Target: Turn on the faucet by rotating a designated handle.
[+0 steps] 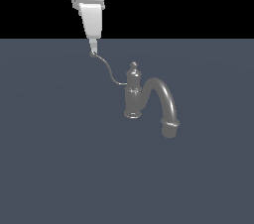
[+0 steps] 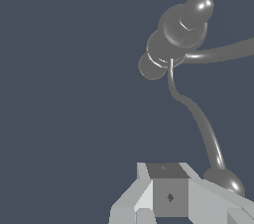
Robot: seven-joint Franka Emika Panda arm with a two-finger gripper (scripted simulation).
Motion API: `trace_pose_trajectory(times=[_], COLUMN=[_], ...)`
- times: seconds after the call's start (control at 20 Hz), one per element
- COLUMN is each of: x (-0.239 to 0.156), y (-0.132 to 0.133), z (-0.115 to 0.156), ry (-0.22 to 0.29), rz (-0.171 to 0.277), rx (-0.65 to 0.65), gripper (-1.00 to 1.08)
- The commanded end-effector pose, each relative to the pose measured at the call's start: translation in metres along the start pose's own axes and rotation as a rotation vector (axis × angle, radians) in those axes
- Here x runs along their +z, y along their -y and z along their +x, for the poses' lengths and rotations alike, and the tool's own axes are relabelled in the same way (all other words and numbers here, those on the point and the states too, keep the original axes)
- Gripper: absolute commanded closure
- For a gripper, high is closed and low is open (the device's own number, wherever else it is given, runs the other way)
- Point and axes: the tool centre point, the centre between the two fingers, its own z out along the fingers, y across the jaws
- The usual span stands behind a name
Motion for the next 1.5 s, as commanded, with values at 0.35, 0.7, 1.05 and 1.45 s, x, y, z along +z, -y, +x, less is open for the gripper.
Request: trace_pose_trajectory(times=[0.35, 0.7, 1.05, 1.45], x=[0.009, 0.009, 0.009, 0.009], y=[0.010, -0.001, -0.021, -0.044], z=[0.009, 0.008, 0.007, 0.007], ry=[0.000, 0.000, 0.000, 0.000], rz=[-0.001, -0.002, -0.002, -0.001], rx=[0.054, 0.053, 0.053, 0.054], gripper=[1.08, 1.08, 1.08, 1.08])
